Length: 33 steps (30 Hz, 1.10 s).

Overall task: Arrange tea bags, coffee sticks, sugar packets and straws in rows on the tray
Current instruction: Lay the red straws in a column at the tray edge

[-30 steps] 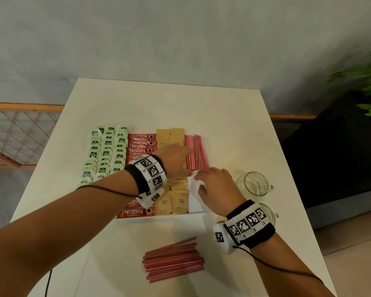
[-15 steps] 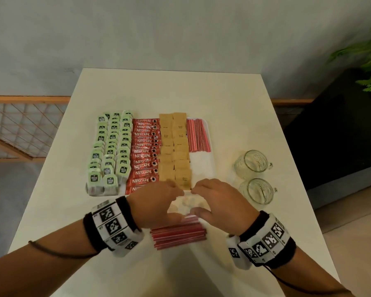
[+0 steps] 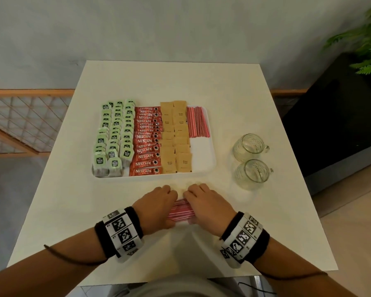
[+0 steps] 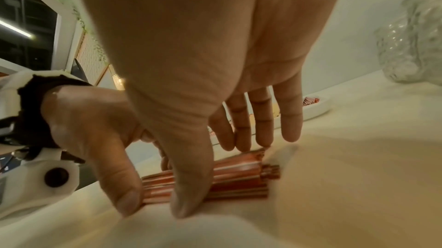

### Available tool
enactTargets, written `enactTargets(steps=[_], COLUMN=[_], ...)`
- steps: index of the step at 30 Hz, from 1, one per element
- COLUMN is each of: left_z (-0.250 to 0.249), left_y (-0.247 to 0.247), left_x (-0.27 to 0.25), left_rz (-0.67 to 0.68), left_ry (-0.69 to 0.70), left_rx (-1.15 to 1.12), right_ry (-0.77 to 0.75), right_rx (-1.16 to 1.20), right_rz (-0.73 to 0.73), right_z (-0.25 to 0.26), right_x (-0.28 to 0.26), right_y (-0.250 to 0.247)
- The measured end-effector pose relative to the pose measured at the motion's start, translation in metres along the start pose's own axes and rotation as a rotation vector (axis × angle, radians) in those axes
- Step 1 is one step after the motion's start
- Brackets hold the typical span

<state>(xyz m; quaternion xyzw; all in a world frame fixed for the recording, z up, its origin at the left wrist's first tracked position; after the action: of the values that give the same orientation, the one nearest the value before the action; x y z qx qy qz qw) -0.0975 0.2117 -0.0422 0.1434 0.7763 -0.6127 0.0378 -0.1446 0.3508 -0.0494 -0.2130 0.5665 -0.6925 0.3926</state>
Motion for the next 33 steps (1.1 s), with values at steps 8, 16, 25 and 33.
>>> enactTargets(steps=[8, 16, 25, 33], left_z=[-0.004, -0.010, -0.009, -0.012], left_y=[-0.002, 0.009, 0.012, 0.014], left_x=[0.001, -0.001, 0.001, -0.003], left_rz=[0.005, 0.030, 0.068, 0.053], left_ry=[-0.035, -0.042, -0.038, -0.037], left_rx=[-0.019, -0.024, 0.015, 0.017], right_ry=[-0.050, -0.127, -0.148, -0.194], right_rx=[-0.058, -0.147, -0.225, -0.297], right_rz=[-0.014, 0.044, 0.067, -0.107], right_z=[0.009, 0.016, 0.020, 0.017], right_x=[0.004, 0.009, 0.015, 0.010], right_y=[0.001, 0.002, 0.010, 0.024])
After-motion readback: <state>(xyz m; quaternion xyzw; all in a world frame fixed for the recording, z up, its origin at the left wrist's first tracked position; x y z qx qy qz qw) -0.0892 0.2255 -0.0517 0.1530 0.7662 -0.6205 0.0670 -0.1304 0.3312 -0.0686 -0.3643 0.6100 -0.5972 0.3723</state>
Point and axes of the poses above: each hand's wrist, its own x-axis towards the middle knuckle, its own y-axis out of the palm, z = x × y, the point moved 4 cm from there along x, towards the middle knuckle, and after that the axes turned 14 degrees about -z, right-handed, at the moved point
